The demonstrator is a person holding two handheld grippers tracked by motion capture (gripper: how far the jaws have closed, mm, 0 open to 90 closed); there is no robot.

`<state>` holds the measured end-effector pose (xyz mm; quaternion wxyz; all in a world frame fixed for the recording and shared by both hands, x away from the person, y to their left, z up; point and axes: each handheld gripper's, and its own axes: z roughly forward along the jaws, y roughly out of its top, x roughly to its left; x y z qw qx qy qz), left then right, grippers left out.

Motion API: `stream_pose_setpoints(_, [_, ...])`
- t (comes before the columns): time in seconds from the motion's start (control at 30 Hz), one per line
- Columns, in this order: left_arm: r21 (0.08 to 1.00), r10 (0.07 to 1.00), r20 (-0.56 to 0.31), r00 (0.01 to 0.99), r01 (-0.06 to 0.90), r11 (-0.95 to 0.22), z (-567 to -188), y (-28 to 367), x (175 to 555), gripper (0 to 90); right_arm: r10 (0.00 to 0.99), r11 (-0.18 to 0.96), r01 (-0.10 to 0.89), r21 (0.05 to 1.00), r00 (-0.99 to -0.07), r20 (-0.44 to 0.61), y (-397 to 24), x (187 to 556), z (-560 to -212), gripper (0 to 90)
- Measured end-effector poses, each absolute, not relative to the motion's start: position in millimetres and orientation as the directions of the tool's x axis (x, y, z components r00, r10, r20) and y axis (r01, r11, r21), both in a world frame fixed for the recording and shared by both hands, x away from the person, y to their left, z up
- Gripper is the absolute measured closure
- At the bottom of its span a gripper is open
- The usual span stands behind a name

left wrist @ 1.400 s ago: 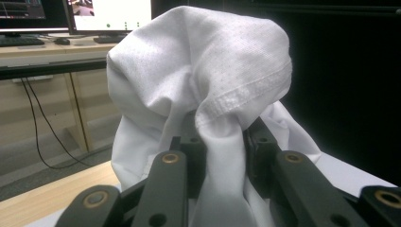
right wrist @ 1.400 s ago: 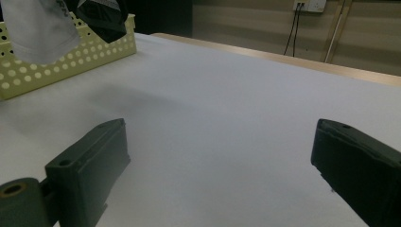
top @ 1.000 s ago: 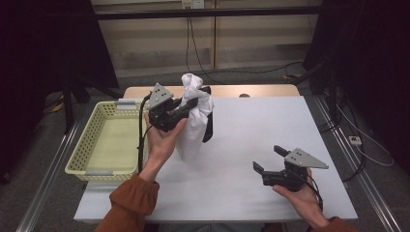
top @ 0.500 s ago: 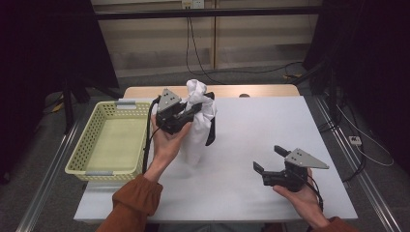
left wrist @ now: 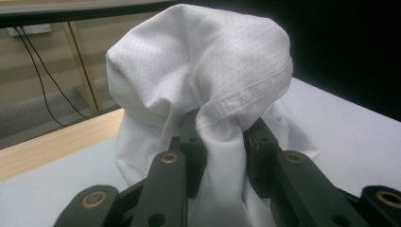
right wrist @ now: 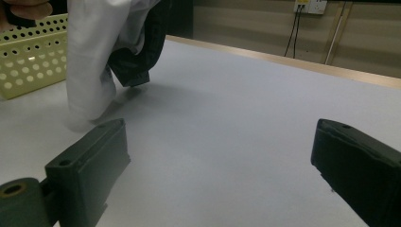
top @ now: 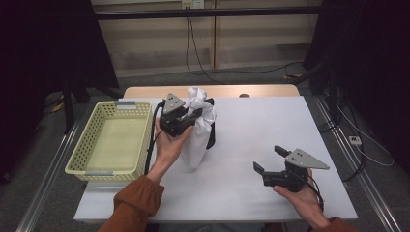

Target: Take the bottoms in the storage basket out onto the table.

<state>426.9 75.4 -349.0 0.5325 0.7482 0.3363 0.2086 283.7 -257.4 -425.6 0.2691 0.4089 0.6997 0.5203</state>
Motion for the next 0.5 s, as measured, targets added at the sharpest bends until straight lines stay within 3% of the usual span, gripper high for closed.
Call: stream_pose_setpoints(0.5, [0.919, 0.721, -0.032, 0.692, 0.303, -0.251, -366.3, 70.0, 431.2, 73.7, 0.853, 0.125, 0.293, 0.948, -0.52, 0.049, -257.4, 283.7, -425.7, 4.8])
